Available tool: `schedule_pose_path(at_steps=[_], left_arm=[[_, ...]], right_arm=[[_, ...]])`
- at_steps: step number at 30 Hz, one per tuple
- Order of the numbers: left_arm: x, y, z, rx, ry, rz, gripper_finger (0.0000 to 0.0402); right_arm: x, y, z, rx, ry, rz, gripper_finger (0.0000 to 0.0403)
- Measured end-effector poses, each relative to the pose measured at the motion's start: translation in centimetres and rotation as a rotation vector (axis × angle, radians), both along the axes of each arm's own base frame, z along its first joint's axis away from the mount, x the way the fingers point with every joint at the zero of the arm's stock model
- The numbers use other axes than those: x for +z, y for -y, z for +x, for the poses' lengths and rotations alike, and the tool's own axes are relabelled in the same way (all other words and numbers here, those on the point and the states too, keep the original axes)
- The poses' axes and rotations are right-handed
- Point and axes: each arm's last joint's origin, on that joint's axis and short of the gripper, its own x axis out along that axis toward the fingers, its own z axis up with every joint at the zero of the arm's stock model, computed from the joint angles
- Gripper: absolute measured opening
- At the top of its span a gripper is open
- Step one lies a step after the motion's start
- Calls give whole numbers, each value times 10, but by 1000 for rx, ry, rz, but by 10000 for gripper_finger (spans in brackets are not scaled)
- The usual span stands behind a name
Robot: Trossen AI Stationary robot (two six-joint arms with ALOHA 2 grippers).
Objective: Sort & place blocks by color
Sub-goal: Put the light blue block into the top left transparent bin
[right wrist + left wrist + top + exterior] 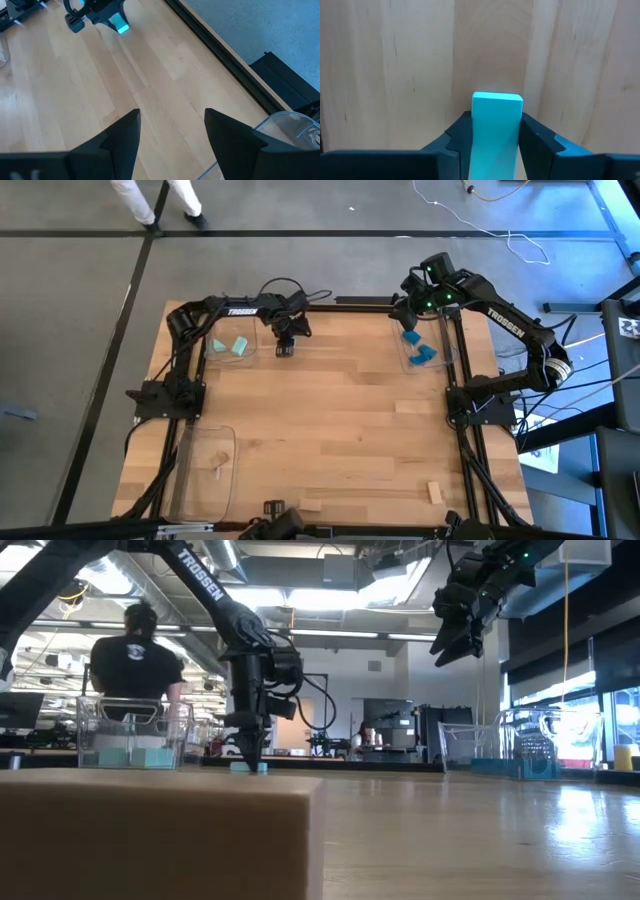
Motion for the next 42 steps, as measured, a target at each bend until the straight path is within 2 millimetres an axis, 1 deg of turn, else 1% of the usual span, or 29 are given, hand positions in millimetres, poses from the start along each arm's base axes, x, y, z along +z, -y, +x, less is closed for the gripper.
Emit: schedule_pose_path(at_steps=[3, 9, 12, 15, 19, 21, 26, 30, 33, 36, 40, 42], left_arm=[[11, 3, 0, 40, 30, -17, 116], [56, 2, -3, 148, 78, -30, 116], [87, 4, -3, 211, 124, -11, 116], [117, 4, -7, 275, 136, 44, 116], [157, 4, -23, 409, 133, 118, 116], [173, 6, -34, 472, 156, 122, 116], [193, 6, -65, 625, 154, 123, 116], [195, 1, -86, 705, 92, 112, 116], [184, -6, -97, 764, 56, 92, 116], [160, -12, -111, 833, -29, 44, 116], [120, -13, -130, 914, -155, -15, 116], [100, -12, -137, 942, -187, -37, 116]], right_arm=[[0, 0, 0, -1, 0, 0, 221], [0, 0, 0, -1, 0, 0, 221], [0, 0, 0, 0, 0, 0, 221], [0, 0, 0, 0, 1, 0, 221], [0, 0, 0, -1, 0, 0, 221], [0, 0, 0, 0, 0, 0, 221], [0, 0, 0, 0, 0, 0, 221], [0, 0, 0, 0, 0, 0, 221], [0, 0, 0, 0, 0, 0, 221], [0, 0, 0, 0, 1, -1, 221], [0, 0, 0, 0, 1, -1, 221], [0, 0, 0, 0, 1, -1, 221]])
